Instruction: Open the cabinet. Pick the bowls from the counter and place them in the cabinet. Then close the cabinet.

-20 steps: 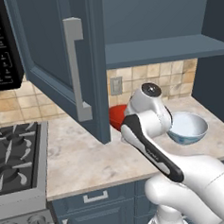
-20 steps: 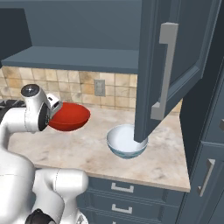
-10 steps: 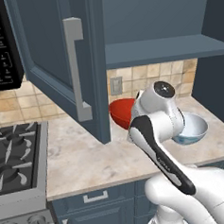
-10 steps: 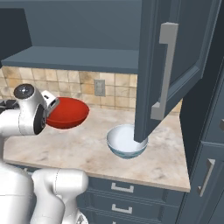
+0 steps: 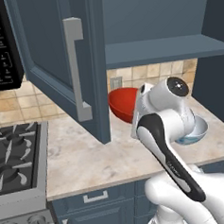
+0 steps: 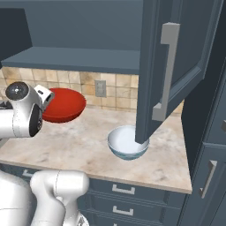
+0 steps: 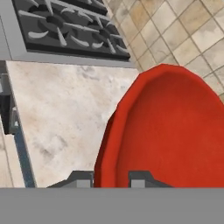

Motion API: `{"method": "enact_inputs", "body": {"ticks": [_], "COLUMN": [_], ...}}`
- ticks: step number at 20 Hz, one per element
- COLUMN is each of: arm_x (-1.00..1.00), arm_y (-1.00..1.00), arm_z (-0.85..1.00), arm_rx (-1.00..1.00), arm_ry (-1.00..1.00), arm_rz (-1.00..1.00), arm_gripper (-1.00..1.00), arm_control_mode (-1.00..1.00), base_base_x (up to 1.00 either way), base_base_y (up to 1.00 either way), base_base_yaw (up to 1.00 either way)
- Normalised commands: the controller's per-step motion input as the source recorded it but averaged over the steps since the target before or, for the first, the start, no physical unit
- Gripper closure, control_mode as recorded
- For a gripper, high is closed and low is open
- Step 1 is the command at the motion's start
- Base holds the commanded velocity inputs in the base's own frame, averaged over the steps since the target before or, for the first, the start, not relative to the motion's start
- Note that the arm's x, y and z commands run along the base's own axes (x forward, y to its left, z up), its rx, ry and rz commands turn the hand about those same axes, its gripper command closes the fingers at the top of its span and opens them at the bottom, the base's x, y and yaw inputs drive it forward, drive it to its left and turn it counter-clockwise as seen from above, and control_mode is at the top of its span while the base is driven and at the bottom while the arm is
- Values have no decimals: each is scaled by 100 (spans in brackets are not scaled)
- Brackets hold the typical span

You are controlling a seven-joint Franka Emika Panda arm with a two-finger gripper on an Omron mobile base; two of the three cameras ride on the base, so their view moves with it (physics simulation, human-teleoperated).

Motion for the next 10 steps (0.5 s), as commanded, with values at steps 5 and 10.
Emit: {"method": "enact_inputs", "body": {"ticks": [5, 10], "arm_x": [-20, -26], "arm_y": [0, 0], "arm_z": [47, 38], "arm_rx": [0, 0], "arm_ry": [-7, -7], "arm_rz": [8, 6], "arm_gripper": [100, 100], "arm_control_mode": [-100, -100], "base_base_x": [0, 0], "base_base_y": [0, 0], "base_base_yaw": [0, 0]}}
